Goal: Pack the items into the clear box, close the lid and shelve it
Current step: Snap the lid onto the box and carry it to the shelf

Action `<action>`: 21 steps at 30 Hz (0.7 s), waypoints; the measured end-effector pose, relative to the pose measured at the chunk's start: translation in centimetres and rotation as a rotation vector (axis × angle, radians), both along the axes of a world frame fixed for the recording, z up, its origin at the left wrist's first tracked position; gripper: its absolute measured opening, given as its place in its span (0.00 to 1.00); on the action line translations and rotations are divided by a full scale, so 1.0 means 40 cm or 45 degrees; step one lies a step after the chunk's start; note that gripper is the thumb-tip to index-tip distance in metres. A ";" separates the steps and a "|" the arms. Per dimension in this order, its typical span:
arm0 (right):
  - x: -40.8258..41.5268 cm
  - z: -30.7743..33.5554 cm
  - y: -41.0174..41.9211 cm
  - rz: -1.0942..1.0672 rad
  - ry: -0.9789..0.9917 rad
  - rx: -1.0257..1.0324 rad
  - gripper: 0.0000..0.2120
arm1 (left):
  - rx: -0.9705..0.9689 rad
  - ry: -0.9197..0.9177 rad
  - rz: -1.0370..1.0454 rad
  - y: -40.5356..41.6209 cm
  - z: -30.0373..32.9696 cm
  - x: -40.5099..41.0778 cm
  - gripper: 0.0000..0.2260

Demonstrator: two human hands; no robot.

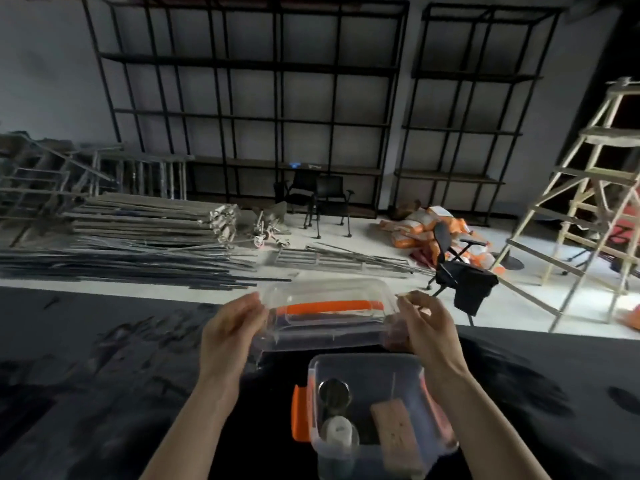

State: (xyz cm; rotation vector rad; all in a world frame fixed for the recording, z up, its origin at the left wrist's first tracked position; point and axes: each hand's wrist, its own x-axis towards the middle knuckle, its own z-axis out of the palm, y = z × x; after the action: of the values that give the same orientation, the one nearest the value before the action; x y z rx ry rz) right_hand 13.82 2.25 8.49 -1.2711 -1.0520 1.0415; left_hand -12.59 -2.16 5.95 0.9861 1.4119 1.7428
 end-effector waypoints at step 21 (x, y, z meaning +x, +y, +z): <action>0.140 -0.211 -0.080 -0.265 -0.935 -0.325 0.08 | -0.277 0.840 0.056 -0.049 -0.233 0.204 0.12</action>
State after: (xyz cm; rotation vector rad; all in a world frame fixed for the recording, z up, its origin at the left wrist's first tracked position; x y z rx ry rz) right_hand 19.42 -0.96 0.05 -2.0076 -1.3092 0.5551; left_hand -4.45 -4.14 -3.36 1.4906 1.9858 1.2971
